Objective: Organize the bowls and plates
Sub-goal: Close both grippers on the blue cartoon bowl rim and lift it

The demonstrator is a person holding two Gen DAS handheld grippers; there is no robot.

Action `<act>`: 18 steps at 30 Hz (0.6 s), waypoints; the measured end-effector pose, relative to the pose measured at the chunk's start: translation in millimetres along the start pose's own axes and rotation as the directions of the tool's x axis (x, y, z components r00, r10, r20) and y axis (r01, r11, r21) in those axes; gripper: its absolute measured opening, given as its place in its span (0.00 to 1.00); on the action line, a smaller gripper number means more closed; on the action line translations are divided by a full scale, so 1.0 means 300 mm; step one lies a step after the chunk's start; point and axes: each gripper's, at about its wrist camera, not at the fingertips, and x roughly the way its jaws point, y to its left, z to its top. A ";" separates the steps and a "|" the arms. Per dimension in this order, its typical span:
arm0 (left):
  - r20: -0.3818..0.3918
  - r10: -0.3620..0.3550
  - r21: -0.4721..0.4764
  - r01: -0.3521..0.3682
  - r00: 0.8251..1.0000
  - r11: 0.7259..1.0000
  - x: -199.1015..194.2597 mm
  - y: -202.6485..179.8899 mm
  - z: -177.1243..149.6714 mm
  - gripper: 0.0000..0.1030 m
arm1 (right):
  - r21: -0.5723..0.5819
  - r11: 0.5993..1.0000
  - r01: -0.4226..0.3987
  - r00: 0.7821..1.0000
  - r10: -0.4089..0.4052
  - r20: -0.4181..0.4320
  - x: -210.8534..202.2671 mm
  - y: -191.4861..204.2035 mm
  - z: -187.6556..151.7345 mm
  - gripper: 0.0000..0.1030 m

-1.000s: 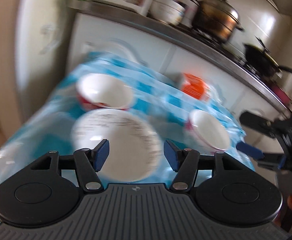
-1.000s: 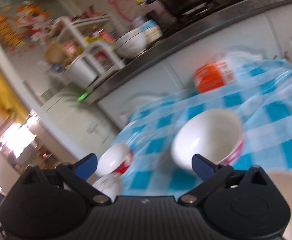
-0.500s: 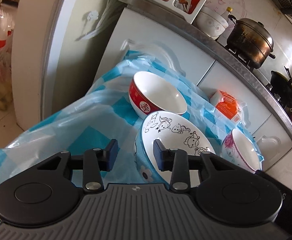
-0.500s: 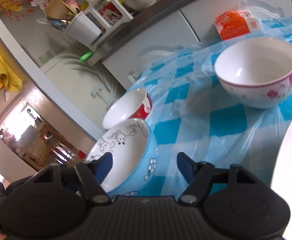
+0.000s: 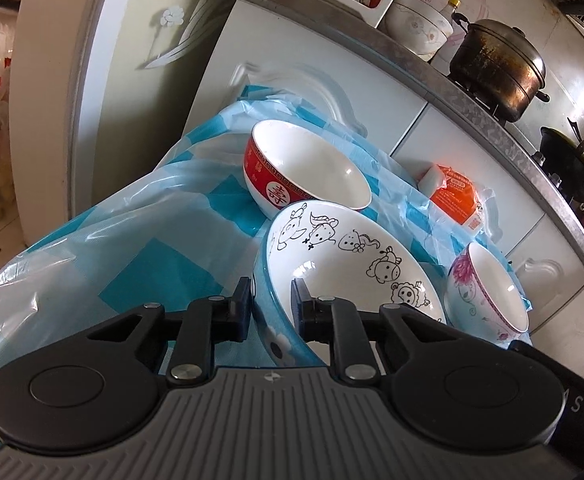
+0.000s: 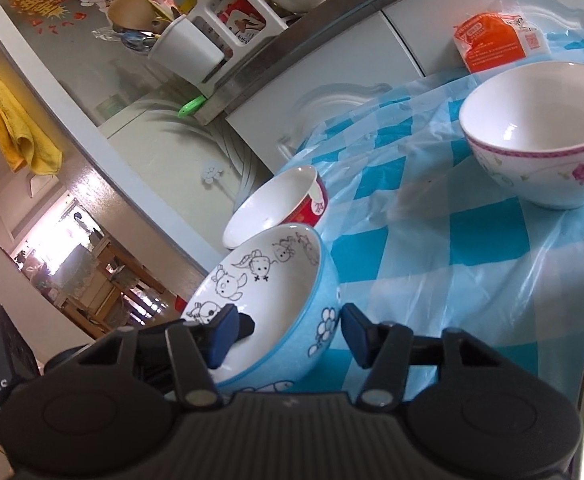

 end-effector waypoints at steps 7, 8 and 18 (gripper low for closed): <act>-0.016 -0.002 -0.002 0.002 1.000 1.000 -0.019 -0.009 -0.018 0.17 | -0.021 0.999 0.025 1.000 -0.025 0.007 -0.023 0.021 -0.012 0.59; -0.020 -0.004 -0.005 0.004 1.000 1.000 -0.024 -0.010 -0.020 0.17 | -0.023 0.999 0.026 1.000 -0.026 0.009 -0.027 0.022 -0.012 0.59; -0.015 -0.039 0.043 0.040 0.999 0.998 -0.112 -0.062 -0.067 0.17 | -0.050 0.998 0.040 0.999 -0.038 0.034 -0.147 0.036 -0.045 0.59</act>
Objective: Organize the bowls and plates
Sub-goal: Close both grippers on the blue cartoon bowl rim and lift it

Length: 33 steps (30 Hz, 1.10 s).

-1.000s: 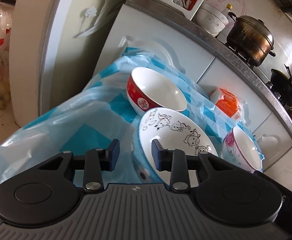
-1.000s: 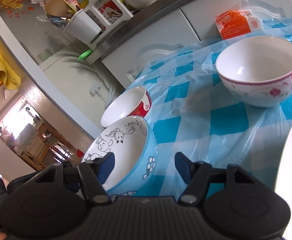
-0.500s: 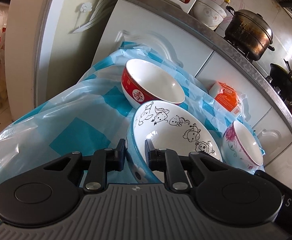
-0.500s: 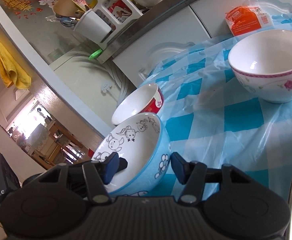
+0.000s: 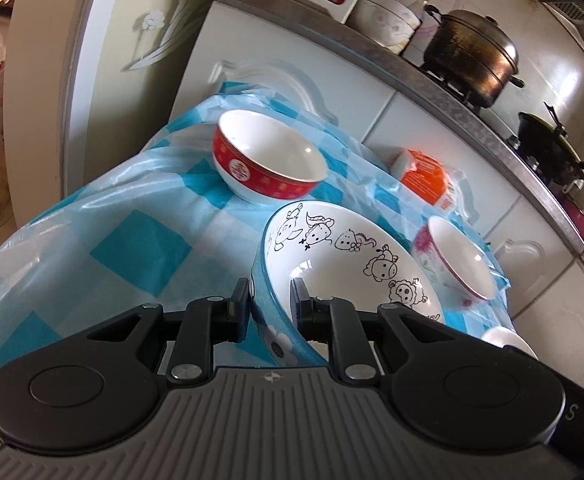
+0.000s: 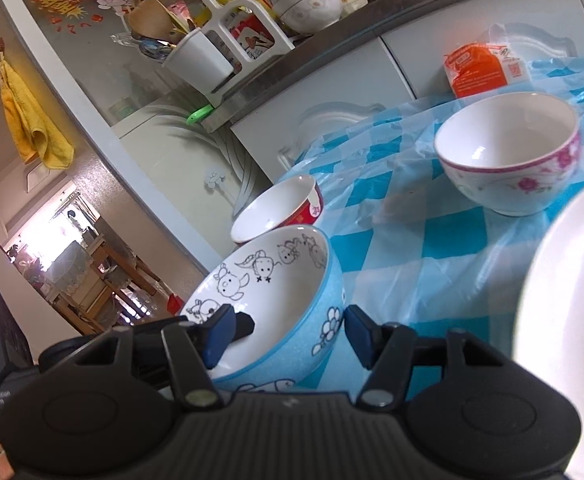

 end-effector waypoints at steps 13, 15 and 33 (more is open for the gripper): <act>-0.038 -0.004 0.029 0.005 0.999 1.000 -0.049 -0.010 -0.081 0.17 | -0.011 1.000 0.022 1.000 -0.022 -0.005 -0.103 0.002 -0.070 0.62; -0.041 0.001 0.028 0.000 0.999 1.000 -0.052 -0.004 -0.083 0.17 | -0.023 0.999 0.022 1.000 -0.022 -0.010 -0.108 0.009 -0.082 0.62; -0.043 0.001 0.042 0.001 0.999 0.999 -0.047 -0.004 -0.103 0.17 | -0.045 0.998 0.031 0.999 -0.032 -0.027 -0.119 0.008 -0.115 0.63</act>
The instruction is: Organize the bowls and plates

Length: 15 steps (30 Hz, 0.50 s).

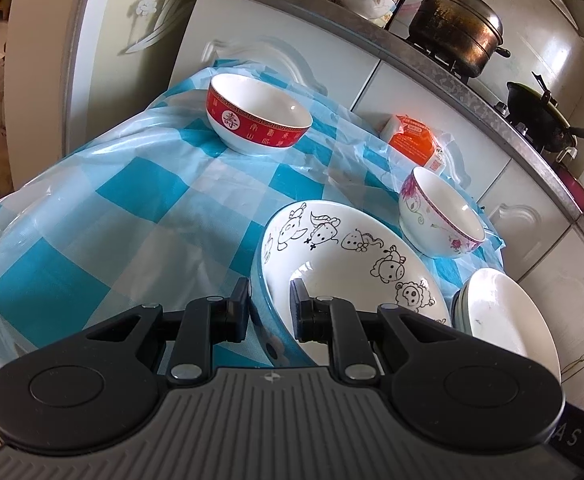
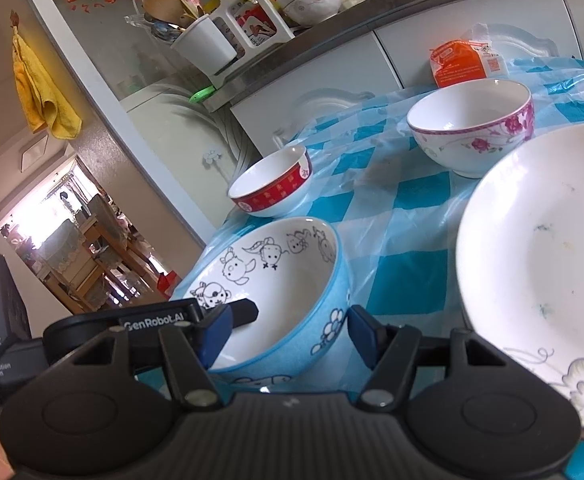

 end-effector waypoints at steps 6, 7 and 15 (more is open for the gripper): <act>0.003 0.004 -0.010 -0.004 1.000 1.000 0.000 0.014 0.000 0.18 | 0.027 0.999 -0.026 1.000 0.026 -0.007 -0.001 -0.009 0.004 0.66; 0.004 0.002 -0.016 -0.002 1.000 1.000 -0.003 0.019 0.002 0.20 | 0.036 0.999 -0.031 0.999 0.032 -0.006 -0.005 -0.011 0.004 0.67; 0.044 0.017 -0.027 -0.016 0.999 1.000 -0.047 0.035 0.019 0.40 | 0.050 0.996 -0.068 0.997 0.066 0.042 -0.078 0.007 0.030 0.92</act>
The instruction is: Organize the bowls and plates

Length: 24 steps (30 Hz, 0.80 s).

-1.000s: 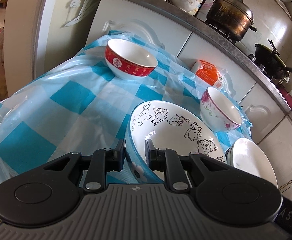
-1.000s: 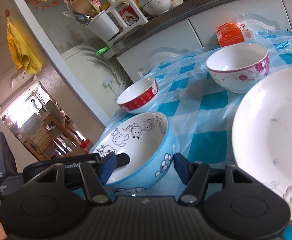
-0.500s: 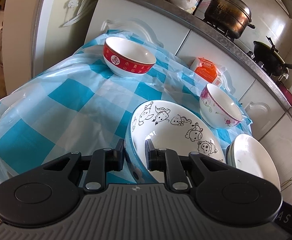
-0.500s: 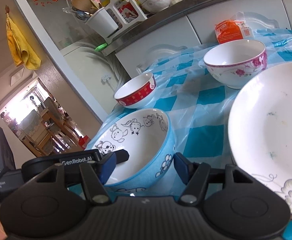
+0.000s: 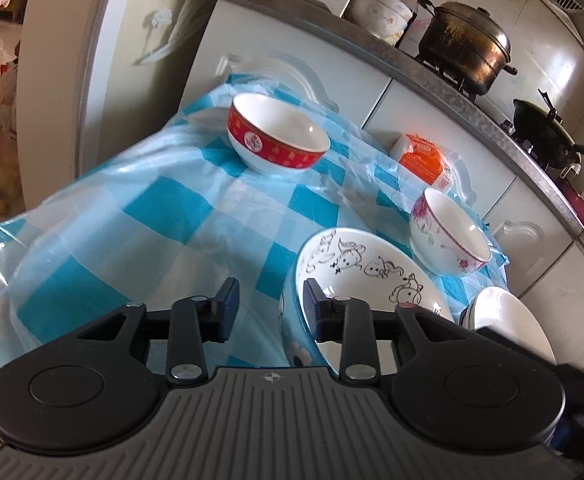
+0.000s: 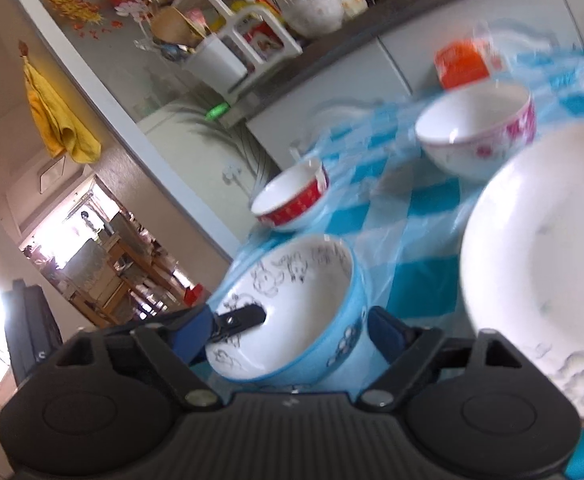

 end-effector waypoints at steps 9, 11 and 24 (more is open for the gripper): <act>0.038 -0.036 0.002 0.036 0.999 0.999 -0.090 -0.008 0.021 0.72 | 0.000 0.999 0.047 0.994 -0.046 0.103 -0.149 -0.021 0.040 0.99; 0.042 -0.051 0.014 0.050 0.998 0.999 -0.109 -0.020 0.019 0.78 | -0.006 0.997 0.071 0.991 -0.070 0.117 -0.180 -0.030 0.043 0.99; 0.075 -0.080 0.103 0.072 0.994 0.992 -0.210 -0.154 0.004 1.00 | -0.069 0.870 0.488 0.862 -0.467 0.199 -0.325 -0.058 0.050 0.99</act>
